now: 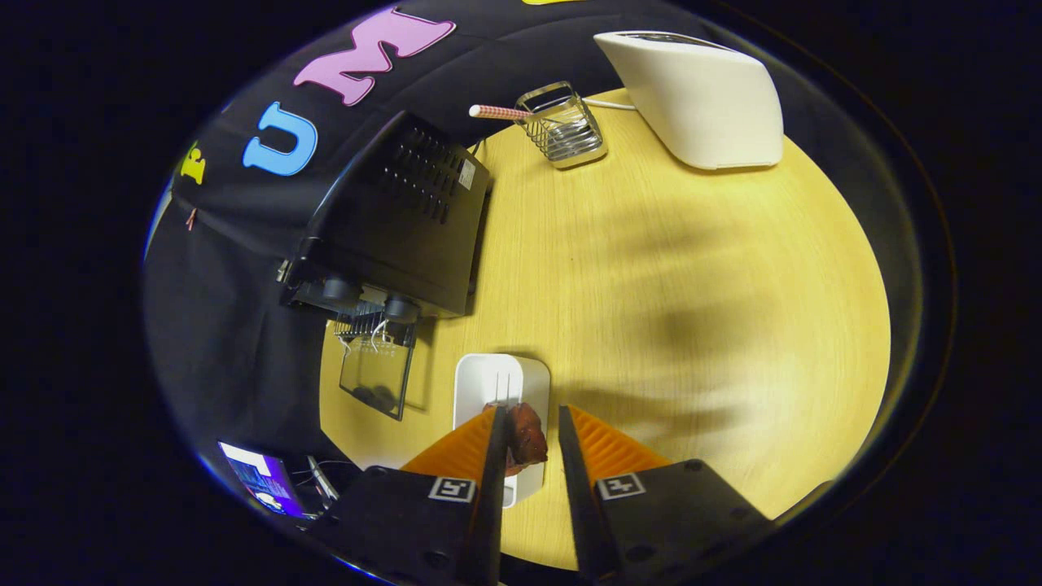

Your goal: Open the toaster oven, put the food inside, and close the toaster oven door.

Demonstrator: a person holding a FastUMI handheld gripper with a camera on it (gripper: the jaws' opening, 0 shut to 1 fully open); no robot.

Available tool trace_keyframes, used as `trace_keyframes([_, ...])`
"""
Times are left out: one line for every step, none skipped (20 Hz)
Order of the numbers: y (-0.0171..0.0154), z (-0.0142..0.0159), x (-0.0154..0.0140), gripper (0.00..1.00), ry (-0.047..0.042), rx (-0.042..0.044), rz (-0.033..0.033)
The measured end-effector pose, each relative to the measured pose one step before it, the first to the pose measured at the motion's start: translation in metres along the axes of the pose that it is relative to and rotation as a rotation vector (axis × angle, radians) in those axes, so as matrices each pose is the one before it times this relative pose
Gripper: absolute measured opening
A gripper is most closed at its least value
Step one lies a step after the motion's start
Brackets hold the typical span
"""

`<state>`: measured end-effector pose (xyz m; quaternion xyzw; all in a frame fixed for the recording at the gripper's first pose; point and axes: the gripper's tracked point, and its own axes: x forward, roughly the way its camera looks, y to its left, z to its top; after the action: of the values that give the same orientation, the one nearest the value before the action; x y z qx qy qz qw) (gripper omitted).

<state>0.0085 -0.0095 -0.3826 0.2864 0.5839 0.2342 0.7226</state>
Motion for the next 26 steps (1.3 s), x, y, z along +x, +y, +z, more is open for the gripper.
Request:
trace_keyframes([0.00155,0.00206,-0.00238,0.27,0.00464,0.00803,0.00544])
trace_keyframes([0.00388,-0.00085,-0.00137,0.25,-0.00340,0.01122,0.01691])
trace_keyframes([0.00281,0.00274,-0.00186,0.19,-0.00921,0.00887,-0.00206])
trace_keyframes([-0.00015,0.00215,-0.00360,0.16,-0.01696,-0.01229,-0.01237])
trace_keyframes([0.00148,0.00382,-0.00169,0.13,-0.02589,-0.01551,-0.01108])
trace_keyframes([0.00348,0.00143,-0.00528,0.13,-0.02480,-0.01585,-0.00747])
trace_keyframes([0.00342,0.00144,-0.00479,0.13,-0.02202,-0.00916,-0.00422])
trace_keyframes([0.00420,0.00004,-0.00565,0.13,-0.02028,-0.00815,-0.00391])
trace_keyframes([0.00560,0.00157,-0.00445,0.13,-0.02117,-0.01114,-0.00450])
trace_keyframes([0.00487,0.00251,-0.00432,0.13,-0.02141,-0.01620,-0.00412])
trace_keyframes([0.00643,0.00139,-0.00434,0.13,-0.01906,-0.01755,-0.00548])
trace_keyframes([0.00687,0.00011,-0.00452,0.13,-0.02179,-0.01318,-0.00710])
trace_keyframes([0.00699,0.00126,-0.00465,0.13,-0.02313,-0.01285,-0.00578])
trace_keyframes([0.00850,0.00146,-0.00386,0.13,-0.02383,-0.01052,-0.00429])
trace_keyframes([0.00878,0.00304,-0.00369,0.13,-0.02601,-0.00899,-0.00803])
trace_keyframes([0.00523,0.00187,-0.00372,0.13,-0.02538,-0.01321,-0.01519])
trace_keyframes([0.00264,0.00299,-0.00518,0.13,-0.02630,-0.02144,-0.02602])
trace_keyframes([0.00149,0.00178,-0.00409,0.13,-0.02400,-0.02283,-0.02888])
trace_keyframes([0.00337,0.00253,-0.00438,0.13,-0.02059,-0.01710,-0.02054])
trace_keyframes([0.00843,0.00265,-0.00548,0.13,-0.02229,-0.00907,-0.00700])
trace_keyframes([0.01266,0.00344,-0.00444,0.13,-0.02432,-0.00012,0.00364])
trace_keyframes([0.01523,0.00156,-0.00392,0.13,-0.02383,0.00456,0.01107])
trace_keyframes([0.01659,0.00227,-0.00208,0.13,-0.02435,0.00695,0.01486])
trace_keyframes([0.01686,0.00034,-0.00068,0.13,-0.02049,0.00934,0.01644])
trace_keyframes([0.01881,-0.00019,0.00005,0.13,-0.01465,0.00898,0.02006])
trace_keyframes([0.01838,-0.00176,0.00055,0.13,-0.01349,0.00831,0.02320])
